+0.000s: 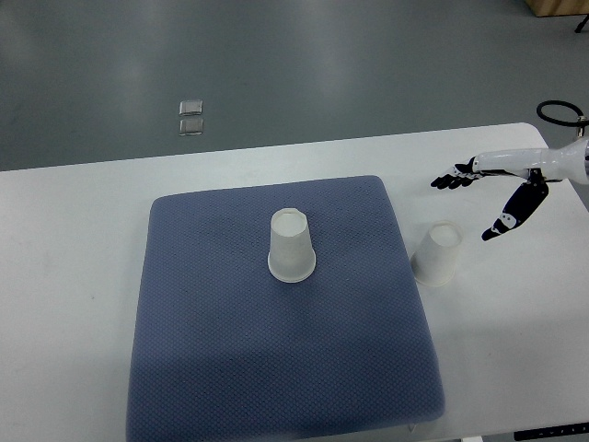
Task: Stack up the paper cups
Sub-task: 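Lower the right hand beside the second white paper cup, then close the right hand's fingers around the white paper cup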
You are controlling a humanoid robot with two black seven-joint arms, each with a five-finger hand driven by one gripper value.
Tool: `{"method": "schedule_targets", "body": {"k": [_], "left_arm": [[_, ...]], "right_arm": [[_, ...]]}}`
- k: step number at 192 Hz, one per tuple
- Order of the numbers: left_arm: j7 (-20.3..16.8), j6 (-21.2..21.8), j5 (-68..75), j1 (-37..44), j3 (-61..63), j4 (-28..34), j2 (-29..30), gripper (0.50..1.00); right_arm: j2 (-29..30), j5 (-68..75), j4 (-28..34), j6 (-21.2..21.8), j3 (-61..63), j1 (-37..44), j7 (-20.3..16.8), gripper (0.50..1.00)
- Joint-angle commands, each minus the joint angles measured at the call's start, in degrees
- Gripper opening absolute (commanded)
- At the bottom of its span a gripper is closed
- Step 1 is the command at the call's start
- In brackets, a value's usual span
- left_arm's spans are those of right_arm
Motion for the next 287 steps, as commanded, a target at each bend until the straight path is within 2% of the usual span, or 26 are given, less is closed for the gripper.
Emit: {"method": "schedule_targets", "body": {"k": [1,55,123,145,196,257,287], "left_arm": [[0.0,0.0,0.0,0.0,0.0,0.0,0.0,1.0],[0.0,0.0,0.0,0.0,0.0,0.0,0.0,1.0],[0.0,0.0,0.0,0.0,0.0,0.0,0.0,1.0],[0.0,0.0,0.0,0.0,0.0,0.0,0.0,1.0],[0.0,0.0,0.0,0.0,0.1,0.0,0.0,1.0],[0.0,0.0,0.0,0.0,0.0,0.0,0.0,1.0],[0.0,0.0,0.0,0.0,0.0,0.0,0.0,1.0]], "right_arm": [[1.8,-1.9,0.3,-1.8,0.0,-0.3,-0.1,0.915],[5.6,-7.0,-0.2,-12.7,-5.5,-1.0,0.0,0.913],[7.6,-11.9,-2.3,-17.7,-8.2,-1.8,0.0,0.913],[8.3,-14.5,-3.7,-20.9,-8.4,-3.1,0.0,0.913],[9.2,-15.6,-4.7,-22.8,-9.2,-3.8,0.0,0.911],[9.5,-15.7,-4.8,-22.8,-9.9,-3.8,0.0,0.903],[10.1,-15.7,-4.8,-22.8,-10.2,-3.9,0.0,0.881]]}}
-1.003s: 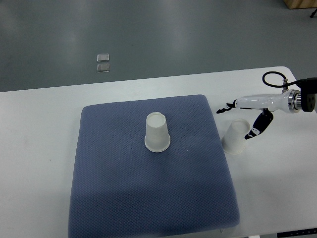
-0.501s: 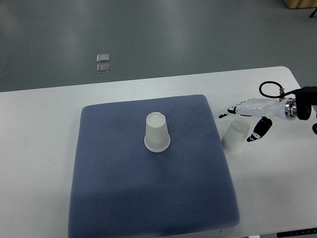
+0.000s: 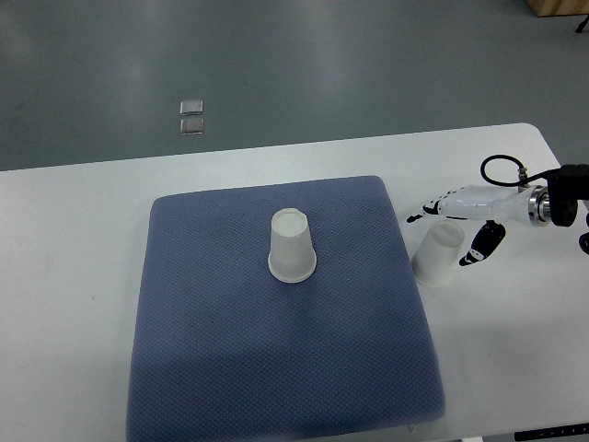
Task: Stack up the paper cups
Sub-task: 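Close the right hand's fingers around the white paper cup, then lift the cup with the right hand and carry it over the upside-down cup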
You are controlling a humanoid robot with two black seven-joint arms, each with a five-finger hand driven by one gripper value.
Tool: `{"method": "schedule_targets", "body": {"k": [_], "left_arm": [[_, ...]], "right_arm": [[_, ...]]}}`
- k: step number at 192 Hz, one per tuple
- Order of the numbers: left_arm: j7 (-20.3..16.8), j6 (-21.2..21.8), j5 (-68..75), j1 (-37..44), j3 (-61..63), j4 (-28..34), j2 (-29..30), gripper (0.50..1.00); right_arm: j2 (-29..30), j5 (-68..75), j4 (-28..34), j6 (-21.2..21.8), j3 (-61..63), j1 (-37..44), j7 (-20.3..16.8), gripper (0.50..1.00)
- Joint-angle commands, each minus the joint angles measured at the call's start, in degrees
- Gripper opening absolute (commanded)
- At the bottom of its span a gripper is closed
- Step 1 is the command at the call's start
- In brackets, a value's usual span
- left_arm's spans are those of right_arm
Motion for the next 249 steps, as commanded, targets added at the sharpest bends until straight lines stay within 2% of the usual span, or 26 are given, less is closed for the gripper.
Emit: {"method": "schedule_targets", "body": {"k": [1,27,38,50,72,98,177,249], "left_arm": [[0.0,0.0,0.0,0.0,0.0,0.0,0.0,1.0],[0.0,0.0,0.0,0.0,0.1,0.0,0.0,1.0],[0.0,0.0,0.0,0.0,0.0,0.0,0.0,1.0],[0.0,0.0,0.0,0.0,0.0,0.0,0.0,1.0],[0.0,0.0,0.0,0.0,0.0,0.0,0.0,1.0],[0.0,0.0,0.0,0.0,0.0,0.0,0.0,1.0],[0.0,0.0,0.0,0.0,0.0,0.0,0.0,1.0],[0.0,0.0,0.0,0.0,0.1,0.0,0.0,1.0]], "right_arm": [[0.3,0.0,0.0,0.0,-0.2,-0.1,0.0,0.881],[0.3,-0.4,0.0,0.0,-0.2,-0.1,0.0,0.864],[0.3,-0.4,0.0,0.0,-0.2,0.0,0.0,0.836],[0.3,-0.4,-0.1,0.0,-0.2,0.0,0.0,0.829],[0.3,-0.4,-0.1,0.0,-0.2,0.1,0.0,0.77],[0.2,-0.4,-0.1,0.0,-0.2,0.2,0.0,0.729],[-0.2,-0.4,-0.1,0.5,-0.2,0.9,0.0,0.727],[-1.3,-0.2,0.0,1.9,-0.2,6.5,0.0,0.727]]}}
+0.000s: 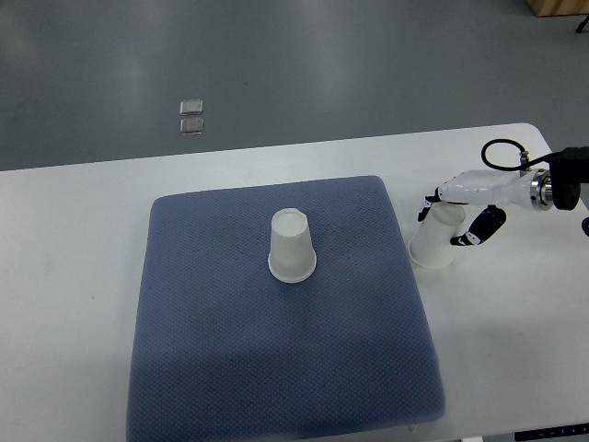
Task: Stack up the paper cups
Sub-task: 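Lift the cup with the right hand and carry it over the upside-down cup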
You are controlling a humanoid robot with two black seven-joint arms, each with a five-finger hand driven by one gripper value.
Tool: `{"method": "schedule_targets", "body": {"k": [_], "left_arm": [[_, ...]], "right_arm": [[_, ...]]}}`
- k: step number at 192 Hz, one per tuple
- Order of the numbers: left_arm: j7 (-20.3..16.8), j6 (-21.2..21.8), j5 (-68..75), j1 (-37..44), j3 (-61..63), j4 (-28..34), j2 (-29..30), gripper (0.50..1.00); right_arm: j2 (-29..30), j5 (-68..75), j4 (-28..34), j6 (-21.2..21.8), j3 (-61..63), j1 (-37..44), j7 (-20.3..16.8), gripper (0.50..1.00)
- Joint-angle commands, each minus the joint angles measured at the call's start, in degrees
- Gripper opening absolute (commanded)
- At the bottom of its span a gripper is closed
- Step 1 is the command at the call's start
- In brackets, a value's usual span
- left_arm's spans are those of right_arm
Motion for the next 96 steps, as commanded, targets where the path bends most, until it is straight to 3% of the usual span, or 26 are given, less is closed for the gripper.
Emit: {"method": "schedule_targets", "body": {"k": [1,96], "left_arm": [[0.0,0.0,0.0,0.0,0.0,0.0,0.0,1.0],[0.0,0.0,0.0,0.0,0.0,0.0,0.0,1.0]], "right_arm": [[-0.5,0.1,0.1,0.8,0.1,2.5,0.0,0.727],[2.1,1.1,4.7,8.5,0.3,18.2,-0.1,0.713]]}}
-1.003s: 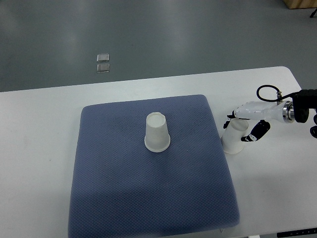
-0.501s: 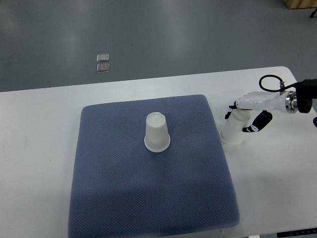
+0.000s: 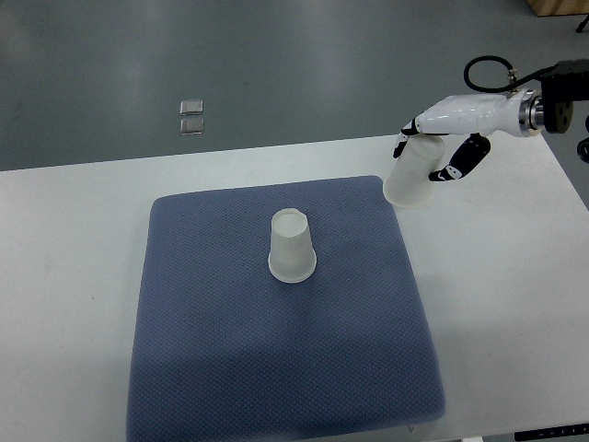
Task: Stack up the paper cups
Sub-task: 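Lift the cup with the right hand and carry it over the upside-down cup, then lower the held cup onto the upside-down cup and open the right hand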
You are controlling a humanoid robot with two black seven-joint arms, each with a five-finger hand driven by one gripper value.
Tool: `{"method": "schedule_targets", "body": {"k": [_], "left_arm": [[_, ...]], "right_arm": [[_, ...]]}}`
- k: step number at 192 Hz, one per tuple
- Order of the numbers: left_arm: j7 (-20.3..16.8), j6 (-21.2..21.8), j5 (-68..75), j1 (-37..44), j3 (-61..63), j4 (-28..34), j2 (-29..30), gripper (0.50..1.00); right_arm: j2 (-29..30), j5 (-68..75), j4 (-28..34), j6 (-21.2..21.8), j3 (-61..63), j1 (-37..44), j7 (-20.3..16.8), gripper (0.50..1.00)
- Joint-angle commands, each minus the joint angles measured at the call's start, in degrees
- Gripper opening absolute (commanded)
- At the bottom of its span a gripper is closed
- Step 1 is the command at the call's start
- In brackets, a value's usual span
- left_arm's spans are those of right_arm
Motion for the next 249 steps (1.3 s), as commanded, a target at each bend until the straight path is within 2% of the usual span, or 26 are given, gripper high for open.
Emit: {"method": "schedule_targets", "body": {"k": [1,76,109,249], "left_arm": [[0.0,0.0,0.0,0.0,0.0,0.0,0.0,1.0],[0.0,0.0,0.0,0.0,0.0,0.0,0.0,1.0],[0.0,0.0,0.0,0.0,0.0,0.0,0.0,1.0],[0.0,0.0,0.0,0.0,0.0,0.0,0.0,1.0]], "right_arm": [[1.3,0.1,1.3,1.8,0.0,3.1,0.0,0.713],[11.6,1.2,2.8,5.9,0.1,9.4,0.0,0.711],[12.6,1.3,4.3,7.6,0.1,9.9,0.0,0.711],[17.2,1.2,2.4,7.3,-0.1,9.1,-0.1,0.711]]}}
